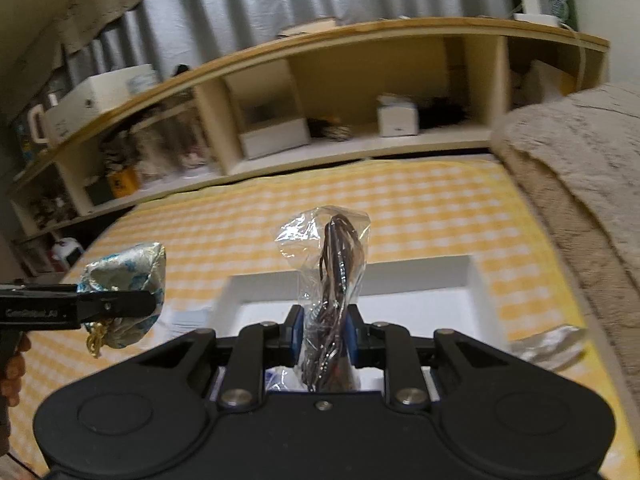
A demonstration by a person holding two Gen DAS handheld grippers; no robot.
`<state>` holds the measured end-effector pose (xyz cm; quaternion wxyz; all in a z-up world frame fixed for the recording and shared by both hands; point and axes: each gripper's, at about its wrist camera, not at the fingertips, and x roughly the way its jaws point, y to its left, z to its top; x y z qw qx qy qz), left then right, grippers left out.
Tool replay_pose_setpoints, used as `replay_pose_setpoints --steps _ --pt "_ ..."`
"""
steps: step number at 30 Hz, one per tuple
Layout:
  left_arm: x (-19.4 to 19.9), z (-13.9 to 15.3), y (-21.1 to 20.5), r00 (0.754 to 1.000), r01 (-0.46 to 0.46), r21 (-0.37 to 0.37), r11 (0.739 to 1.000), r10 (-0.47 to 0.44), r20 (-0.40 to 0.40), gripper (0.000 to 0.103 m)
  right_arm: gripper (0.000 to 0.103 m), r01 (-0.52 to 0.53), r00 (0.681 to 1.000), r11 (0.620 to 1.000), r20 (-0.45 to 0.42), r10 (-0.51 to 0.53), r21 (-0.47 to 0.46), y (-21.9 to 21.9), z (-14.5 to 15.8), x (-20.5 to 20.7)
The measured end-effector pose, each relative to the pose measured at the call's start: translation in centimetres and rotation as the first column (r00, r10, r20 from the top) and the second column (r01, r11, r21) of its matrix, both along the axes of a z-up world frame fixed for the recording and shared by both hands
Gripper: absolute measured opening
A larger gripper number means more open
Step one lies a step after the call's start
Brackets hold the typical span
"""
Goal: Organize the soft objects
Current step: 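Carry the floral pouch and cord bag over the white box with both tools, then open both tools to drop the pouch and cord bag into the box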
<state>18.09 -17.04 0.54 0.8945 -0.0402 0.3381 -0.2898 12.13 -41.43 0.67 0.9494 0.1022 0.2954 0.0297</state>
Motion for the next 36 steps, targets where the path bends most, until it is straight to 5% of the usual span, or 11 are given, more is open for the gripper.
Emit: replay_pose_setpoints --steps 14,19,24,36 --pt "5.7 -5.8 -11.9 0.986 0.127 -0.011 0.992 -0.128 -0.111 0.040 0.023 0.041 0.996 0.997 -0.080 -0.046 -0.068 -6.4 -5.0 4.2" --pt "7.8 -7.4 -14.4 0.979 0.126 -0.017 0.992 -0.127 -0.157 0.040 0.023 0.036 0.990 0.982 -0.128 -0.061 -0.184 -7.0 -7.4 6.0" --pt "9.1 -9.2 -16.4 0.975 0.131 0.006 0.991 -0.128 -0.184 0.041 0.041 0.034 0.991 0.992 -0.121 -0.049 -0.122 -8.4 -8.0 5.2" --pt "9.0 -10.4 -18.6 0.966 0.144 0.051 0.988 -0.129 -0.223 0.075 0.038 0.051 0.992 0.997 -0.112 -0.057 -0.063 -9.8 -6.3 3.3"
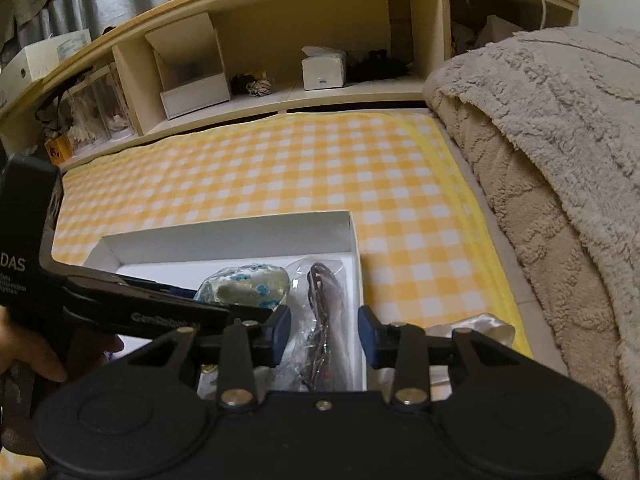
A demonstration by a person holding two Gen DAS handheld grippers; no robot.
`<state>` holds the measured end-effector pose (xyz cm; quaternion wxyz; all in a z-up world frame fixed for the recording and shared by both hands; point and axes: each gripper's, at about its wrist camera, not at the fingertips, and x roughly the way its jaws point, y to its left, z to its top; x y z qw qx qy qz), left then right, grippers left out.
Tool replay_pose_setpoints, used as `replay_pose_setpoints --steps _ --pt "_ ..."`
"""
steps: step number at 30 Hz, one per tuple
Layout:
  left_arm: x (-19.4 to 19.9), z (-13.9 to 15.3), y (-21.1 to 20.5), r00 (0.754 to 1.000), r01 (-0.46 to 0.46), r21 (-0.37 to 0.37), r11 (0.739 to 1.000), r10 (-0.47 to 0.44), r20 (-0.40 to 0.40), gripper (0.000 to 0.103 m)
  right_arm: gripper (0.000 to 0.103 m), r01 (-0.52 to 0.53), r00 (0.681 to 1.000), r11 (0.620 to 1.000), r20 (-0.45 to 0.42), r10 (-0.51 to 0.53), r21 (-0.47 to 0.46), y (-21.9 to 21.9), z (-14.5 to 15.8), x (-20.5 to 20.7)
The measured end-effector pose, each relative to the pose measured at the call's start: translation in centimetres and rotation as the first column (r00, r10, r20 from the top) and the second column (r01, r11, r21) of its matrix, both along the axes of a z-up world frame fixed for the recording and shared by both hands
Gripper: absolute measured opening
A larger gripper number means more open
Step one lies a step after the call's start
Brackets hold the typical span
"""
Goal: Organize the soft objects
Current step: 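Open both tools to drop the pouch and cord bag into the box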
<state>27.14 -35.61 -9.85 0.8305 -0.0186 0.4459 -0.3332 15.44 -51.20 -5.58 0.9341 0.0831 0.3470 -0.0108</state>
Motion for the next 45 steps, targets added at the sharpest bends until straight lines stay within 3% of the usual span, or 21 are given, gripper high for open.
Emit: replay_pose_setpoints --steps 8,10,14,22,38,45 --pt "-0.9 2.3 2.7 0.999 -0.021 0.025 0.999 0.020 0.042 0.083 0.044 0.036 0.999 0.998 -0.018 -0.035 0.055 0.0 0.5 -1.5" --pt "-1.3 2.9 3.4 0.999 -0.019 0.023 1.000 0.018 0.048 0.088 0.050 0.039 0.999 0.998 -0.019 -0.038 0.051 0.3 0.8 -1.9" --pt "-2.7 4.5 4.5 0.997 -0.016 0.018 1.000 0.015 0.073 0.095 0.073 0.047 0.999 0.998 -0.016 -0.046 0.048 1.0 1.7 -2.9" --pt "-5.5 7.4 7.1 0.992 -0.019 0.018 1.000 0.016 0.122 0.103 0.078 0.074 0.997 0.997 0.008 -0.074 0.033 2.1 4.1 -4.8" --pt "-10.5 11.6 12.3 0.978 -0.068 0.022 0.997 0.062 0.201 0.103 0.103 0.113 0.990 0.994 0.088 -0.114 0.010 5.2 8.5 -9.8" --pt "-12.7 13.1 14.6 0.969 -0.085 0.010 0.996 0.080 0.232 0.103 0.103 0.117 0.985 0.993 0.127 -0.117 0.008 6.5 10.5 -12.0"
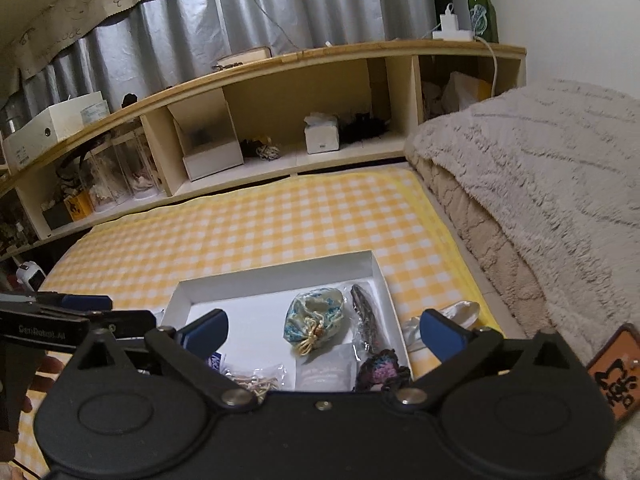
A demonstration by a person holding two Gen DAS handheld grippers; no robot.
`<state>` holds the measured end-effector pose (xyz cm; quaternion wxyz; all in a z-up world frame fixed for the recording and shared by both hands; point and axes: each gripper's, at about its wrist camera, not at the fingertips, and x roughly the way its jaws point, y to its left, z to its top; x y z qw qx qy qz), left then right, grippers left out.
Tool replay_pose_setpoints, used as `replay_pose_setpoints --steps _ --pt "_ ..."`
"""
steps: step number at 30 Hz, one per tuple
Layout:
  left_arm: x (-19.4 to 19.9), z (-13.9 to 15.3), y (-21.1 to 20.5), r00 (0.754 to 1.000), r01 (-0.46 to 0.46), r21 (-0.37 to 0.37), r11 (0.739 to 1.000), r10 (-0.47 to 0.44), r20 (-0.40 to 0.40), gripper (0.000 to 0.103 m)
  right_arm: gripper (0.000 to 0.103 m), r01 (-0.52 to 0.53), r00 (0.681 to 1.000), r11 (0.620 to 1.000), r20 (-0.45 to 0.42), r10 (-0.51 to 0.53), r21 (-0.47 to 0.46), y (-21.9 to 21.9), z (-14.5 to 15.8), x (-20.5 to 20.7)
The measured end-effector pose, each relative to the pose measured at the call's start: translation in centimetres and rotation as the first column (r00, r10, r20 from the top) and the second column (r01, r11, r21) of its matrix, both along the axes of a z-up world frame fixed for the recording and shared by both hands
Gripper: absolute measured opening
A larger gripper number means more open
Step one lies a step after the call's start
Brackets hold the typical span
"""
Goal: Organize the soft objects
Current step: 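Open both tools to drop the pouch and cord bag into the box, then move both tools back toward the white mask and mask packet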
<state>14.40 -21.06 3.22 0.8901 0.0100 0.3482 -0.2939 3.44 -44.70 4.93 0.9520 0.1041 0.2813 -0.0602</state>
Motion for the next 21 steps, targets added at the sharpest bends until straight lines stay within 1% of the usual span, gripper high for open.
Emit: replay_pose_setpoints --steps 3,11,16,21 --pt "-0.8 0.5 0.8 1.000 -0.009 0.002 1.000 0.008 0.014 0.103 0.103 0.007 1.000 1.000 0.005 -0.007 -0.025 0.7 0.8 -0.9" --pt "-2.5 2.0 3.1 0.999 -0.034 -0.009 0.999 0.034 0.041 0.103 0.103 -0.012 1.000 0.999 0.018 0.013 -0.042 2.5 2.3 -2.4" --pt "-2.8 3.4 5.2 0.996 -0.061 -0.006 0.998 0.062 0.066 0.103 0.103 -0.012 0.999 0.998 0.029 0.014 -0.065 4.0 3.0 -2.5" --pt "-2.4 4.6 8.1 0.991 -0.096 0.002 0.995 0.096 0.089 0.103 0.103 -0.029 0.999 0.997 0.037 0.032 -0.073 6.1 3.9 -1.5"
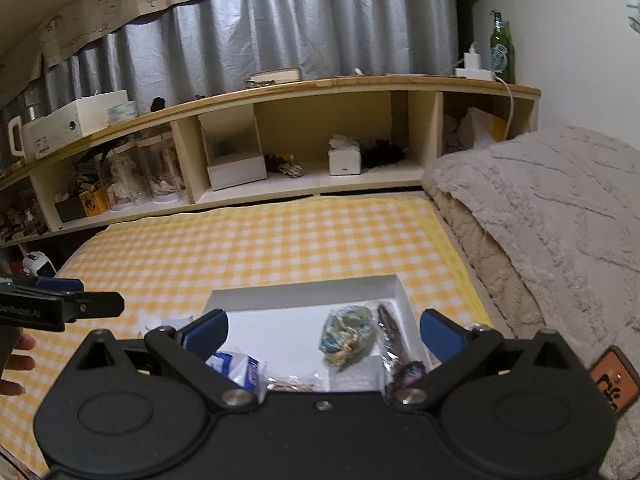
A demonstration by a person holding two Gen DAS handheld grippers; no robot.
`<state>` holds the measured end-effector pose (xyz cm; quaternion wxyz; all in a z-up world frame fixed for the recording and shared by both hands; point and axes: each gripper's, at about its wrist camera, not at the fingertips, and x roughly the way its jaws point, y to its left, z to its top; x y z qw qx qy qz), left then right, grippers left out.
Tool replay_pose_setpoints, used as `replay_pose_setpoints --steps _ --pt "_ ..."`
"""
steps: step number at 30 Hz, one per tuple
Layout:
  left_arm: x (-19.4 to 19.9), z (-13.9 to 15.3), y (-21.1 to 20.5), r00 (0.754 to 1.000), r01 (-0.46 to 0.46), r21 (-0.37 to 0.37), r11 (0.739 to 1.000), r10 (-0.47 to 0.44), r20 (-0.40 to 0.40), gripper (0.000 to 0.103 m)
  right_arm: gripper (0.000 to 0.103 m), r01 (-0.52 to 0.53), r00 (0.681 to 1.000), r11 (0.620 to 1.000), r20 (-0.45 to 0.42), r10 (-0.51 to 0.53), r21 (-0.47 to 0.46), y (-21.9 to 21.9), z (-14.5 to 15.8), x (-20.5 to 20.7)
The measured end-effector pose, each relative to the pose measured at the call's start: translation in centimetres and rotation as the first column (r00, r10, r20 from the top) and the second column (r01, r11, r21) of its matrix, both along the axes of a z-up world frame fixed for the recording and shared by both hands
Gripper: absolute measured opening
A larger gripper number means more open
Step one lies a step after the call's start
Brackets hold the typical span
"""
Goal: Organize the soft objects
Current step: 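Move both tools back toward the white mask and mask packet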
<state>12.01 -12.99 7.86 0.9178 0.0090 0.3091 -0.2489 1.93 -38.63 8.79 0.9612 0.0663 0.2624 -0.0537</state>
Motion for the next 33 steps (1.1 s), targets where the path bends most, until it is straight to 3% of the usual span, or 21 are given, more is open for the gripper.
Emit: replay_pose_setpoints --steps 12,22,24,26,30,32,33 --pt "2.5 -0.2 8.4 0.986 -0.166 0.033 0.986 0.166 -0.002 0.103 0.103 -0.125 0.992 0.992 0.013 0.125 0.033 6.8 -0.5 4.7" --pt "7.1 -5.5 11.2 0.972 -0.219 0.025 0.975 0.221 -0.078 0.103 0.103 -0.171 0.985 0.976 0.013 0.170 0.135 11.3 -4.4 10.0" --pt "8.1 -7.1 11.4 0.976 -0.196 0.011 0.981 0.196 -0.094 0.098 0.103 -0.165 0.986 0.977 0.009 0.166 0.135 11.8 -5.1 11.0" --pt "9.2 -8.6 11.3 0.979 -0.158 0.027 0.987 0.160 -0.126 0.082 0.103 -0.163 0.986 0.976 0.003 0.164 0.142 12.1 -5.9 12.0" --pt "11.3 -11.2 11.1 0.973 -0.121 0.072 0.990 0.133 -0.190 0.075 0.103 -0.185 0.982 0.967 -0.012 0.190 0.176 12.3 -7.2 14.2" --pt "12.2 -12.3 11.4 0.966 -0.122 0.054 0.991 0.131 -0.225 0.073 0.101 -0.188 0.980 0.965 -0.028 0.196 0.182 12.7 -8.0 15.4" --pt "12.6 -12.9 11.5 0.961 -0.129 0.043 0.991 0.135 -0.242 0.071 0.095 -0.191 0.979 0.964 -0.035 0.201 0.183 12.9 -8.4 15.8"
